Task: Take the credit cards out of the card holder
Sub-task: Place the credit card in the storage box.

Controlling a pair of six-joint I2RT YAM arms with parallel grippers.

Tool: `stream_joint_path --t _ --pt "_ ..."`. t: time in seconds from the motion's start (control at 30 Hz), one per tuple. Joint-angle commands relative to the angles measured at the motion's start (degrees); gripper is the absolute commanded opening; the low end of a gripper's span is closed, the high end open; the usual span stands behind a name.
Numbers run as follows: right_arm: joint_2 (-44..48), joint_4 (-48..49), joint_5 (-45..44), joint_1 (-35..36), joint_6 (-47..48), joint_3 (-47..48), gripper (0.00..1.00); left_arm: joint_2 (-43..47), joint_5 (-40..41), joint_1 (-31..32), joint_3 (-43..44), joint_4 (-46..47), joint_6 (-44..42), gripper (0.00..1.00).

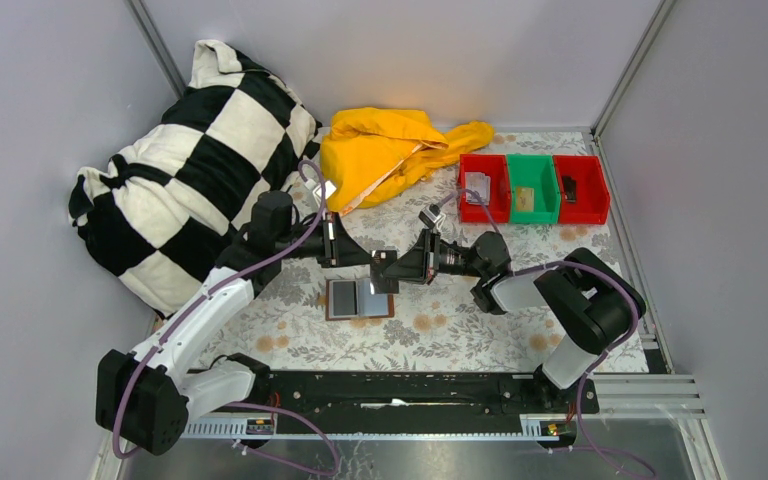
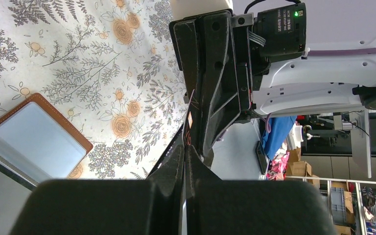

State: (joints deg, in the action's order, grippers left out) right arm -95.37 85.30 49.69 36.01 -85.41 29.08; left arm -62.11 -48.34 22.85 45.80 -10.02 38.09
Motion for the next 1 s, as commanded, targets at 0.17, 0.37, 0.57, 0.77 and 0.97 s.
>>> stream_joint_path --t 0.17,0.37,0.57,0.77,0.97 --pt "10.1 -16.0 0.5 -5.7 13.3 -0.6 0.00 -1.2 7.3 -0.5 5.3 -11.0 -6.9 0.75" --pt "27.0 -81.9 -14.5 -17.5 51.7 13.8 0.00 -0.2 17.2 -0.5 10.3 -19.3 -10.5 0.80" --pt "25.9 -106.0 -26.9 -25.7 64.5 28.3 0.00 1.9 19.4 -0.5 10.4 -19.6 -9.4 0.82" --pt "18.0 -114.2 -41.5 -30.7 71.2 41.8 0.00 3.3 18.1 -0.4 7.4 -18.1 -8.7 0.85" --pt "12.2 -111.7 -53.0 -34.3 76.6 48.5 0.00 4.0 18.4 -0.4 6.1 -17.5 -9.3 0.87"
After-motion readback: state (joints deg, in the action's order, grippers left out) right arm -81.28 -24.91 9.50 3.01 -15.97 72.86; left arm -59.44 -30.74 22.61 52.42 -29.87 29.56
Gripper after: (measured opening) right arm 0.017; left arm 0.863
